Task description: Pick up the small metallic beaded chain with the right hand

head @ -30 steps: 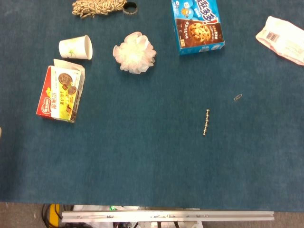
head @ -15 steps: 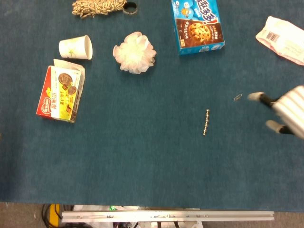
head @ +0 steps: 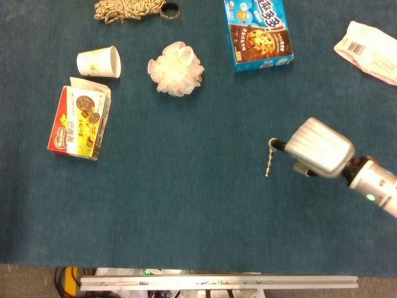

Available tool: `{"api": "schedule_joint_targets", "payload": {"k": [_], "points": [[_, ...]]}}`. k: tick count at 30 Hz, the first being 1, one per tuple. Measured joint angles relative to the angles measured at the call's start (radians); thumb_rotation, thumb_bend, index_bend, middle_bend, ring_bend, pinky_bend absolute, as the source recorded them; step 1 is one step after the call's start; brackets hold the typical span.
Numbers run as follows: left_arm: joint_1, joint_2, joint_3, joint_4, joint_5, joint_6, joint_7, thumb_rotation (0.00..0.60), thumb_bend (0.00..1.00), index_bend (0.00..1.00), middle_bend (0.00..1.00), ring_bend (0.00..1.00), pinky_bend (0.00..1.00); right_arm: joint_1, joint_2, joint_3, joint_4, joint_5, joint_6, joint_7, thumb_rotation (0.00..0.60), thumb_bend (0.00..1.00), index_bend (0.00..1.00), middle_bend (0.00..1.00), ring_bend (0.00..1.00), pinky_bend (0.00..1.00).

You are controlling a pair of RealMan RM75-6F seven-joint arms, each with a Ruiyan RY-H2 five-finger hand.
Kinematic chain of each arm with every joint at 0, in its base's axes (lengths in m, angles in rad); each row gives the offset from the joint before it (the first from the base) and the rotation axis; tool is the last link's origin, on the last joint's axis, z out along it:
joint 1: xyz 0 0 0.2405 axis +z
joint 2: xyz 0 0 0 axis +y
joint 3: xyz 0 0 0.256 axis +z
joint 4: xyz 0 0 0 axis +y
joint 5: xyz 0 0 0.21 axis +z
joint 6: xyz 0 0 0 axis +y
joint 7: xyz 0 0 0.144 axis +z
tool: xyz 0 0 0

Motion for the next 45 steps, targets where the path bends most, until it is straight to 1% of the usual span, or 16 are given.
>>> {"api": "schedule_joint_targets", "payload": {"k": [6, 11, 19, 34, 45], "points": [[0.004, -0.002, 0.001, 0.002, -0.001, 0.002, -0.003, 0.600, 0.28, 0.00, 0.02, 0.02, 0.03, 0.040, -0.050, -0.016, 0.032, 0.017, -0.050, -0.034, 0.600, 0.19, 0.45, 0.94, 1.00, 1.00], [0.007, -0.004, 0.000, 0.008, -0.003, 0.004, -0.009, 0.600, 0.28, 0.00, 0.02, 0.02, 0.03, 0.055, -0.077, -0.039, 0.054, 0.025, -0.067, -0.047, 0.600, 0.26, 0.46, 0.94, 1.00, 1.00], [0.010, -0.009, -0.001, 0.019, -0.006, 0.004, -0.024, 0.600, 0.28, 0.00, 0.02, 0.02, 0.03, 0.074, -0.126, -0.063, 0.099, 0.044, -0.084, -0.057, 0.600, 0.26, 0.48, 0.94, 1.00, 1.00], [0.014, -0.017, -0.002, 0.042, -0.018, -0.004, -0.048, 0.600, 0.28, 0.00, 0.02, 0.02, 0.03, 0.096, -0.202, -0.075, 0.177, 0.087, -0.085, -0.070, 0.600, 0.26, 0.51, 0.94, 1.00, 1.00], [0.016, -0.021, -0.003, 0.057, -0.020, -0.009, -0.066, 0.600, 0.28, 0.00, 0.02, 0.02, 0.03, 0.108, -0.232, -0.083, 0.205, 0.116, -0.086, -0.076, 0.600, 0.26, 0.51, 0.94, 1.00, 1.00]]}}
